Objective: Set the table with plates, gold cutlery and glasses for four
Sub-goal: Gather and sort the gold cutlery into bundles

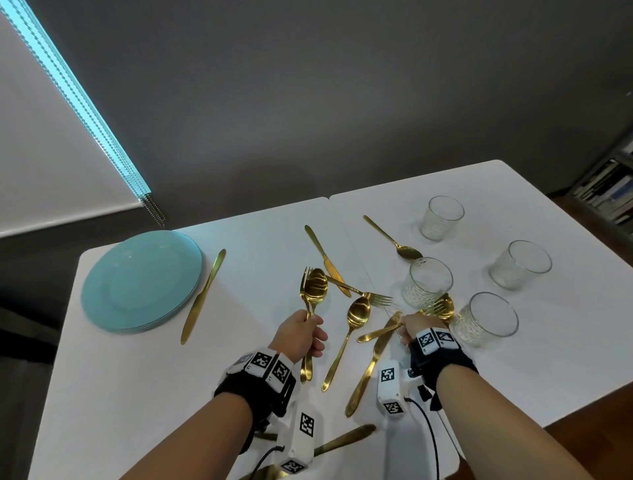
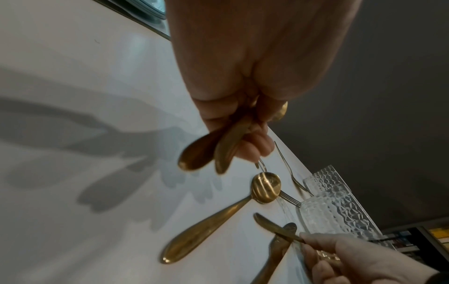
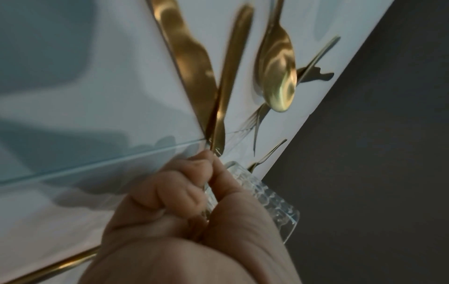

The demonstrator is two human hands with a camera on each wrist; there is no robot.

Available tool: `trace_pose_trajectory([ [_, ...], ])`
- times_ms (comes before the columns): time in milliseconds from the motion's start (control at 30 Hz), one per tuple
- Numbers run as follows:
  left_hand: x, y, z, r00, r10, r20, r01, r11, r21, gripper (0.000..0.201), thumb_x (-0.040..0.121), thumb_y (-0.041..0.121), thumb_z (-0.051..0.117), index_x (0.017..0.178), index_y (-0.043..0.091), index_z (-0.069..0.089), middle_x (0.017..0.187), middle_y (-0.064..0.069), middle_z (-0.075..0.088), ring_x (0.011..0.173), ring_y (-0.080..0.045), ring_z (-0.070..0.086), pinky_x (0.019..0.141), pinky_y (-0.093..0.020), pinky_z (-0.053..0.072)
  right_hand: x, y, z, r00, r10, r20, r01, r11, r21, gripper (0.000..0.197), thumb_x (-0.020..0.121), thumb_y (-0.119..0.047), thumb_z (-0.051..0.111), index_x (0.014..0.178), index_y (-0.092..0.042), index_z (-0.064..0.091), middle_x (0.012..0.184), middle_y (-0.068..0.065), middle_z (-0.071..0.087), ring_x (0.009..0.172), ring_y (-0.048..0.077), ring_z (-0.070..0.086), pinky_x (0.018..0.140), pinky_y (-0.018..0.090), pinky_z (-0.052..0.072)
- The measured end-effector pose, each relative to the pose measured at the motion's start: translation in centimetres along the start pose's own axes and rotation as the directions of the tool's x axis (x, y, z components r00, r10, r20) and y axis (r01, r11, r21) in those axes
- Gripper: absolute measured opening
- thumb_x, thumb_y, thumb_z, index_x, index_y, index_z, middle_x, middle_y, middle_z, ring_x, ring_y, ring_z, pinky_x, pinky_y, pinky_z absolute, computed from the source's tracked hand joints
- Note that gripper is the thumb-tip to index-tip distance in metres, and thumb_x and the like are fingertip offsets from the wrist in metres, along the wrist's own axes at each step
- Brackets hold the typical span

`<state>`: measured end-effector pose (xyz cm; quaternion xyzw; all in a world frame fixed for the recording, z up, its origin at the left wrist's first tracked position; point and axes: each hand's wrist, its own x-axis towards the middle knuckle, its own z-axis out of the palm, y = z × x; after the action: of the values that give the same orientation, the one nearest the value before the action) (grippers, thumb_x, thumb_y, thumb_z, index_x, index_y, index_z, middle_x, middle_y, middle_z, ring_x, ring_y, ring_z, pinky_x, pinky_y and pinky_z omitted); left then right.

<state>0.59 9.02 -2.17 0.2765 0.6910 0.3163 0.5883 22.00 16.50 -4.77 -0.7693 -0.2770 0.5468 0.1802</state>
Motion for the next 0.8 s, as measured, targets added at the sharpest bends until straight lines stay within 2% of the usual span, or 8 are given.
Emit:
trace_pose_trajectory([
  [100, 0.1, 0.5, 0.1, 1.000, -0.002, 0.010, 0.003, 1.000, -0.025, 0.017, 0.100, 0.016, 0.037, 0.091, 0.010, 0.051, 0.074, -0.010, 0.060, 0.058, -0.019, 0.056, 0.057, -0.028, 0.051, -1.2, 0.4, -0.3, 0.995, 0.090, -0.031, -0.090, 0.996, -0.007, 0.030, 0.091, -0.011, 0.052, 0.062, -0.004, 0.054, 0.056, 0.008, 0.054, 0.047, 0.019, 0.046, 0.038, 0.021, 0.038],
  [233, 0.3, 1.1, 0.1, 1.000, 0.000, 0.016, 0.001, 0.998, -0.058, 0.017, 0.100, 0.016, 0.037, 0.101, 0.004, 0.049, 0.076, -0.013, 0.061, 0.059, -0.021, 0.059, 0.058, -0.028, 0.053, -3.9, 1.5, 0.1, 0.993, 0.112, 0.035, -0.112, 0.994, 0.004, 0.025, 0.090, -0.016, 0.060, 0.069, -0.003, 0.058, 0.062, 0.007, 0.056, 0.044, 0.016, 0.042, 0.035, 0.015, 0.032],
  [300, 0.3, 1.5, 0.1, 1.000, 0.005, 0.027, -0.003, 0.998, -0.062, 0.018, 0.100, 0.015, 0.037, 0.103, 0.003, 0.049, 0.077, -0.013, 0.061, 0.060, -0.022, 0.061, 0.059, -0.028, 0.053, -5.6, 1.7, 0.5, 0.994, 0.062, 0.092, -0.061, 0.998, -0.012, 0.019, 0.089, -0.016, 0.063, 0.075, -0.003, 0.060, 0.065, 0.006, 0.057, 0.045, 0.014, 0.040, 0.036, 0.016, 0.032],
  [367, 0.3, 1.8, 0.3, 0.999, 0.016, 0.047, -0.013, 0.997, -0.070, 0.017, 0.100, 0.014, 0.037, 0.103, 0.002, 0.049, 0.077, -0.014, 0.062, 0.062, -0.024, 0.061, 0.060, -0.029, 0.053, -6.7, 0.8, 1.2, 0.985, -0.032, 0.171, 0.037, 0.999, -0.029, 0.018, 0.089, -0.017, 0.064, 0.075, -0.006, 0.058, 0.063, 0.005, 0.056, 0.043, 0.012, 0.038, 0.036, 0.017, 0.029],
  [500, 0.2, 2.3, 0.7, 0.996, 0.047, 0.081, -0.042, 0.997, -0.064, 0.019, 0.099, 0.015, 0.037, 0.102, 0.001, 0.050, 0.079, -0.014, 0.063, 0.064, -0.025, 0.063, 0.061, -0.031, 0.054, -7.9, -2.8, 3.7, 0.921, -0.178, 0.346, 0.235, 0.963, -0.132, 0.018, 0.089, -0.022, 0.063, 0.075, -0.011, 0.059, 0.063, 0.001, 0.056, 0.040, 0.008, 0.039, 0.034, 0.017, 0.028],
  [600, 0.1, 2.5, 0.6, 0.990, 0.085, 0.115, -0.076, 0.993, -0.085, 0.029, 0.101, 0.024, 0.032, 0.099, 0.003, 0.052, 0.080, -0.015, 0.064, 0.068, -0.029, 0.064, 0.064, -0.033, 0.055, -7.6, -4.9, 5.5, 0.887, -0.213, 0.410, 0.326, 0.918, -0.227, 0.022, 0.085, -0.030, 0.067, 0.073, -0.014, 0.061, 0.067, 0.003, 0.059, 0.046, 0.011, 0.043, 0.040, 0.020, 0.032],
  [700, 0.3, 2.1, 0.1, 0.991, 0.106, 0.079, -0.096, 0.989, -0.113, 0.035, 0.102, 0.027, 0.027, 0.092, 0.004, 0.050, 0.071, -0.013, 0.061, 0.056, -0.023, 0.060, 0.053, -0.029, 0.052, -7.0, -5.6, 7.1, 0.870, -0.197, 0.451, 0.356, 0.885, -0.300, 0.026, 0.079, -0.039, 0.071, 0.071, -0.017, 0.061, 0.073, 0.006, 0.060, 0.050, 0.013, 0.043, 0.044, 0.024, 0.033],
  [800, 0.3, 1.6, -0.7, 0.994, 0.107, 0.008, -0.105, 0.987, -0.123, 0.032, 0.102, 0.024, 0.026, 0.086, 0.008, 0.048, 0.062, -0.006, 0.054, 0.048, -0.016, 0.048, 0.046, -0.025, 0.044, -6.9, -5.8, 8.2, 0.853, -0.216, 0.474, 0.391, 0.867, -0.309, 0.024, 0.081, -0.037, 0.072, 0.071, -0.018, 0.061, 0.068, 0.000, 0.061, 0.045, 0.009, 0.043, 0.040, 0.019, 0.033],
])
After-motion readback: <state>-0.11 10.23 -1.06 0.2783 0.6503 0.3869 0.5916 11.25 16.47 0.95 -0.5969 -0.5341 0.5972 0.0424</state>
